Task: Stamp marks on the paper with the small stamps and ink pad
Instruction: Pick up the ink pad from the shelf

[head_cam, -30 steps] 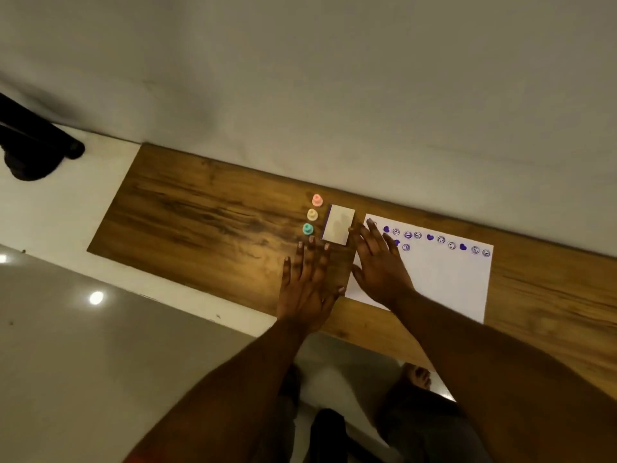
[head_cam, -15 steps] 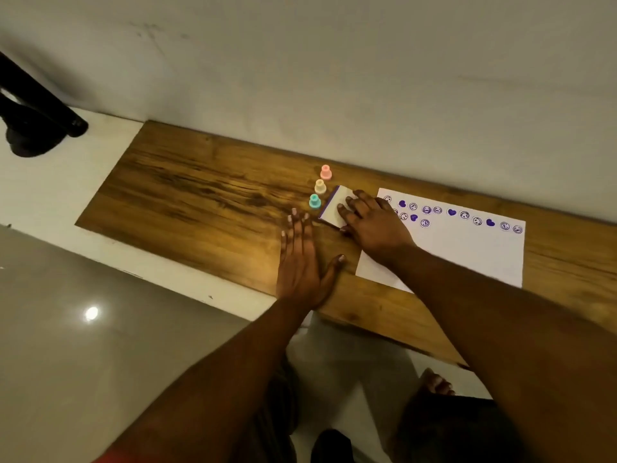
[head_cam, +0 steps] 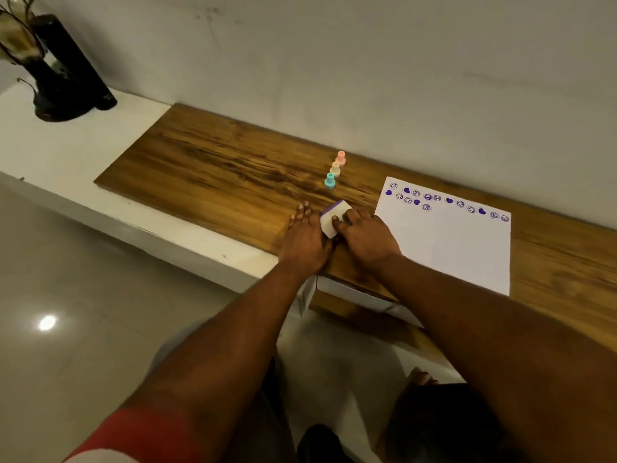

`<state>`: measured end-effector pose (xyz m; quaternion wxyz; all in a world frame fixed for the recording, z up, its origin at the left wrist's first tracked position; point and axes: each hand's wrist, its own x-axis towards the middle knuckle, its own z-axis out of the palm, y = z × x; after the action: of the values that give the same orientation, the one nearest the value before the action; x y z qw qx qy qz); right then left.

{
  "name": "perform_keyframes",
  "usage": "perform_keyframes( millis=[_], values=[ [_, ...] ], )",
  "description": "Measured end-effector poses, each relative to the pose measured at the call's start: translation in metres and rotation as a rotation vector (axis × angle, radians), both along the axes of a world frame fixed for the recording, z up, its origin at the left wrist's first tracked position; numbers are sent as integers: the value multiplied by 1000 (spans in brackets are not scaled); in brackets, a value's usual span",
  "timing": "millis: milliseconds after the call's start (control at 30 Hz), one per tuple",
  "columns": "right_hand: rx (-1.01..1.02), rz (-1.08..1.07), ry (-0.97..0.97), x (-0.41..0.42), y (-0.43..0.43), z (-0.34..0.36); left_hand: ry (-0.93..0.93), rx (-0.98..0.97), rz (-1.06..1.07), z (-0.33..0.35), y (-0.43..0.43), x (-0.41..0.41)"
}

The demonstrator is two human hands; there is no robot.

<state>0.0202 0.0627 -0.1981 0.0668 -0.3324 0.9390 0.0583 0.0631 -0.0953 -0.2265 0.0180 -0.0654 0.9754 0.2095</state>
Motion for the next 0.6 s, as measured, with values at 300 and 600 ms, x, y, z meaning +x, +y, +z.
perform_keyframes(
  millis=[300,600],
  values=[
    [-132,35,-7,7,5,-7,-71,78,-86,16,-35,-2],
    [-204,34,-107,-3,10,-2,-107,93,-100,18,-42,1]
  ],
)
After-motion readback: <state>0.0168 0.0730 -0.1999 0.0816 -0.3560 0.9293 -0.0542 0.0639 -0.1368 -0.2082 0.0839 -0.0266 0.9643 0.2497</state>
